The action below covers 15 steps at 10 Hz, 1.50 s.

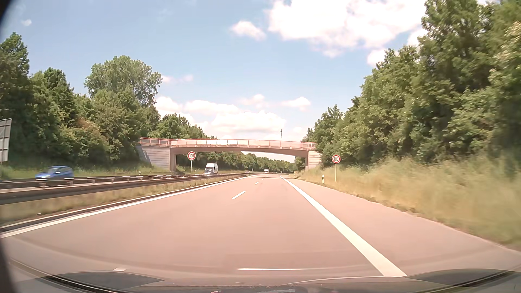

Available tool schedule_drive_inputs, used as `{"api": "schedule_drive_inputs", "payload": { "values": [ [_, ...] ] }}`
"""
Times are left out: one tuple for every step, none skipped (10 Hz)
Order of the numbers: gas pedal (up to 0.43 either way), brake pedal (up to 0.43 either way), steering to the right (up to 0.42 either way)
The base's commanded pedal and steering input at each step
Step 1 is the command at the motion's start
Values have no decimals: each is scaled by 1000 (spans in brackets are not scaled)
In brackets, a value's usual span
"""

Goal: Follow the waypoints while adhering to traffic rules and regulations

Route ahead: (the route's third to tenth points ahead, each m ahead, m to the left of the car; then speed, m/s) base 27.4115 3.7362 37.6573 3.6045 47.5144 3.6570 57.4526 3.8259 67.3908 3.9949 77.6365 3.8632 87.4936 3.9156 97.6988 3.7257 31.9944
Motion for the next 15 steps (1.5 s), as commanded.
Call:
{"api": "schedule_drive_inputs", "payload": {
  "values": [
    [280, 12, -2],
    [280, 12, 0],
    [280, 12, -1],
    [280, 12, 0],
    [280, 12, 0],
    [280, 12, 0],
    [280, 12, 0],
    [280, 12, 0],
    [268, 12, 0],
    [260, 12, 0],
    [228, 12, 0],
    [220, 12, 0],
    [220, 6, 0],
    [220, 12, 0],
    [220, 12, 0]
  ]
}}
